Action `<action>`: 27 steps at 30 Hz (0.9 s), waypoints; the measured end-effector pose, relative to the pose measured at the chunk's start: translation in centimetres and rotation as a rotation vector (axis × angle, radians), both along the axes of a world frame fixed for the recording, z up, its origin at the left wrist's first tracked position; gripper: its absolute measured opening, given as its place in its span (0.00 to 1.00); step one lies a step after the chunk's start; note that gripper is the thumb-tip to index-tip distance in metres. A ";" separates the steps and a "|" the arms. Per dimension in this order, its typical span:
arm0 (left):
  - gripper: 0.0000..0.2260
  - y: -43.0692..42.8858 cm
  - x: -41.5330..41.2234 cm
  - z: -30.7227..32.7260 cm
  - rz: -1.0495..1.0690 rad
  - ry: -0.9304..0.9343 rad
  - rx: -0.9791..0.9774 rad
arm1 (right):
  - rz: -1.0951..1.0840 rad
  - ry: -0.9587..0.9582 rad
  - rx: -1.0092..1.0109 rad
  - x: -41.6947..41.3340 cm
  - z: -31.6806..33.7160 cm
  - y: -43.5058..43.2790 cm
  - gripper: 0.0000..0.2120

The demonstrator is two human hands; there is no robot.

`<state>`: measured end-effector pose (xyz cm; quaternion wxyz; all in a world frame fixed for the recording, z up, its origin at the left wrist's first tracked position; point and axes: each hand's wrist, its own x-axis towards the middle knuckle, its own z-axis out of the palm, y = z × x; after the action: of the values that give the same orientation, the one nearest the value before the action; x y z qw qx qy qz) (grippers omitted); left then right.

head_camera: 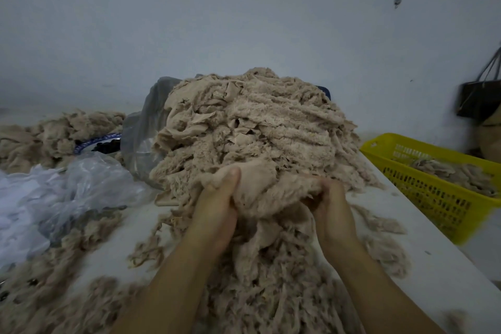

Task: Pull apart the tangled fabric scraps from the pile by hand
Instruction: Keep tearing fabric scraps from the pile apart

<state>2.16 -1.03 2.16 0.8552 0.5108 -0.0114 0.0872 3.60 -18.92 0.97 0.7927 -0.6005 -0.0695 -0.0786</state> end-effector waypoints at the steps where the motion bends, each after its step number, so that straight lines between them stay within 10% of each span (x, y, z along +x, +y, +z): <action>1: 0.13 -0.8 -0.4 -0.3 0.027 -0.005 0.157 | 0.032 -0.007 -0.053 -0.2 -0.1 0.3 0.23; 7: 0.13 -3.3 -1.7 -1.1 -0.113 0.030 0.412 | 0.158 -0.042 -0.457 -0.9 -0.6 1.8 0.25; 14: 0.14 -0.2 0.4 0.0 -0.046 0.272 -0.460 | 0.230 -0.192 -0.781 -1.4 -1.1 1.8 0.22; 27: 0.12 4.7 2.5 -1.8 0.284 0.276 -0.825 | 0.037 0.132 0.042 -0.5 0.8 -0.4 0.11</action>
<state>4.66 3.65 0.38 0.9601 0.1311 0.2087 0.1319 3.11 -19.30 1.78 0.8092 -0.5864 -0.0265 -0.0254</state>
